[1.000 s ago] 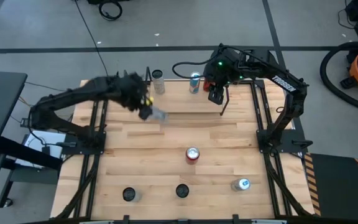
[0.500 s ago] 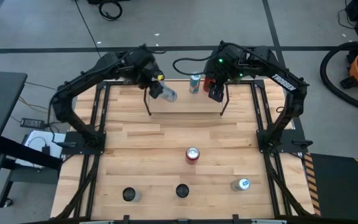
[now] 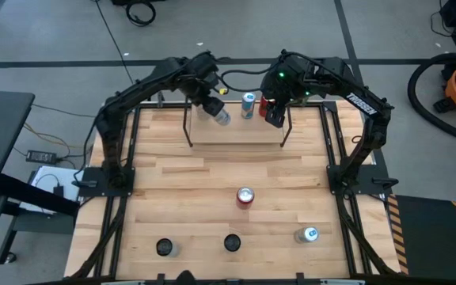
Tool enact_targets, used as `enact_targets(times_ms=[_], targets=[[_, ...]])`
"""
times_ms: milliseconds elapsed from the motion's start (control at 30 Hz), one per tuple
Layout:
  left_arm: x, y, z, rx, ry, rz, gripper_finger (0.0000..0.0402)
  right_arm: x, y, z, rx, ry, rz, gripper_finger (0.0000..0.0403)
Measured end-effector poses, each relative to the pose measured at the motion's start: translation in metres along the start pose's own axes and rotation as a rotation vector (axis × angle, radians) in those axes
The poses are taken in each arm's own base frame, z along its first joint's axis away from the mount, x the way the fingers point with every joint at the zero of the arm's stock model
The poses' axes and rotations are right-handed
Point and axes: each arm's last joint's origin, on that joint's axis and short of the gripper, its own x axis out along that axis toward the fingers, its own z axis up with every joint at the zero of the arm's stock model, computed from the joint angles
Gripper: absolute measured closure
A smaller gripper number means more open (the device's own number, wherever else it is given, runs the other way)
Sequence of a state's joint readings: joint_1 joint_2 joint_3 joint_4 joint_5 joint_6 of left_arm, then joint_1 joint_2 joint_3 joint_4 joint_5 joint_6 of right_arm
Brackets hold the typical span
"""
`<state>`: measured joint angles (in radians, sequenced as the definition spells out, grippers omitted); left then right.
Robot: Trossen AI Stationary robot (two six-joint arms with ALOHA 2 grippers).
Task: Place canned beverage on shelf
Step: Put the top white blue soda can on the shelf
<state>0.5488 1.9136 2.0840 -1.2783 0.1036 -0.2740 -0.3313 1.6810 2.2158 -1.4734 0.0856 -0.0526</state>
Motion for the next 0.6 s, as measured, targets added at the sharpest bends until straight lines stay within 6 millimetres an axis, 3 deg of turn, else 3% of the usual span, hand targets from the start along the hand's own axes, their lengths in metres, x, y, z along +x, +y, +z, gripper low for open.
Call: enact_targets(times_ms=[167,367,600], targets=[[0.03,0.001,0.005,0.005,0.061,0.014,0.0138,0.0,0.0,0.0,0.005,0.0,0.0,0.022],[0.052,-0.001,0.005,0.024,0.118,0.013,0.0138,0.0,0.0,0.0,0.006,-0.002,0.0,0.022],[0.054,0.0,0.009,0.025,0.087,0.015,0.0138,0.0,0.0,0.0,0.007,-0.003,0.0,0.022]])
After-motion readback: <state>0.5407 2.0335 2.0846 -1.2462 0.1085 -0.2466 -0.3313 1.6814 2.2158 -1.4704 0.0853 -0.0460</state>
